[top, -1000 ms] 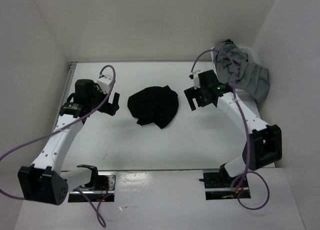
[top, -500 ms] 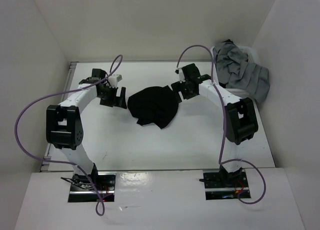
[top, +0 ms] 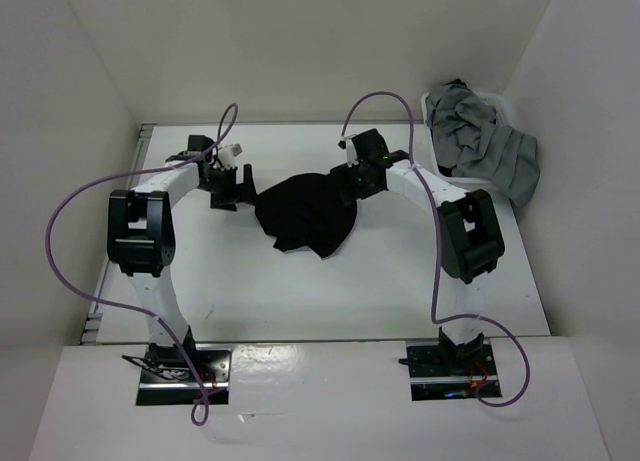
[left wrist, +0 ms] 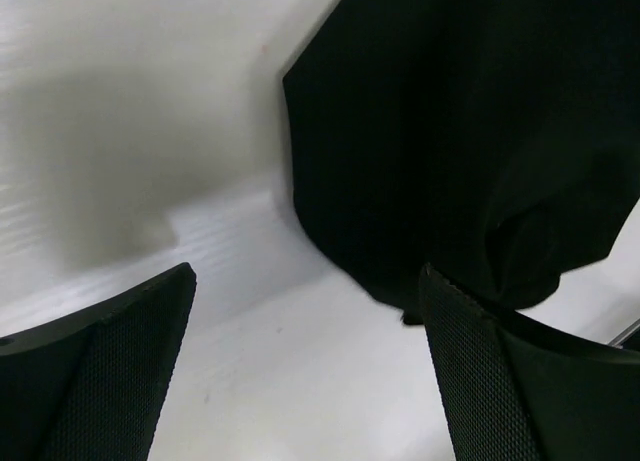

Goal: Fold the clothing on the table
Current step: Flatten the skirt out

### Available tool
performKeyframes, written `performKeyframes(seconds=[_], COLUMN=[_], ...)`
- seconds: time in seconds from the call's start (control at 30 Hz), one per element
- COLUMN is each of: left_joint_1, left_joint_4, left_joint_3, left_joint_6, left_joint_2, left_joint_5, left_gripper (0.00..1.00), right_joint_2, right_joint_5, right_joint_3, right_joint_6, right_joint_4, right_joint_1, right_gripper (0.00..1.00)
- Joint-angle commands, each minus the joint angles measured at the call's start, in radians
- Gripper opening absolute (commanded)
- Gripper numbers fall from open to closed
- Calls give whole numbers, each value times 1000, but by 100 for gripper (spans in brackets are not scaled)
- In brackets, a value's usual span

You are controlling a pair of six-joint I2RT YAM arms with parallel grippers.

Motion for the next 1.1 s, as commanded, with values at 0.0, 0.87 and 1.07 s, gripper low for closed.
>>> performKeyframes(seconds=[0.0,0.87,1.07], left_joint_1=[-42,-105,-105], left_joint_4=[69,93,83], left_joint_3=[53,113,93], left_joint_6=[-76,-91,-62], left_joint_2=[37,143,125], left_joint_5=[10,-111,-102], left_gripper=[98,9,0], right_joint_2=[4,112,235], right_joint_5=[2,29,17], right_joint_3=[48,137,218], right_joint_6=[13,51,85], right_joint_4=[53,107,67], right_joint_1=[3,-40,-49], right_gripper=[88,88,88])
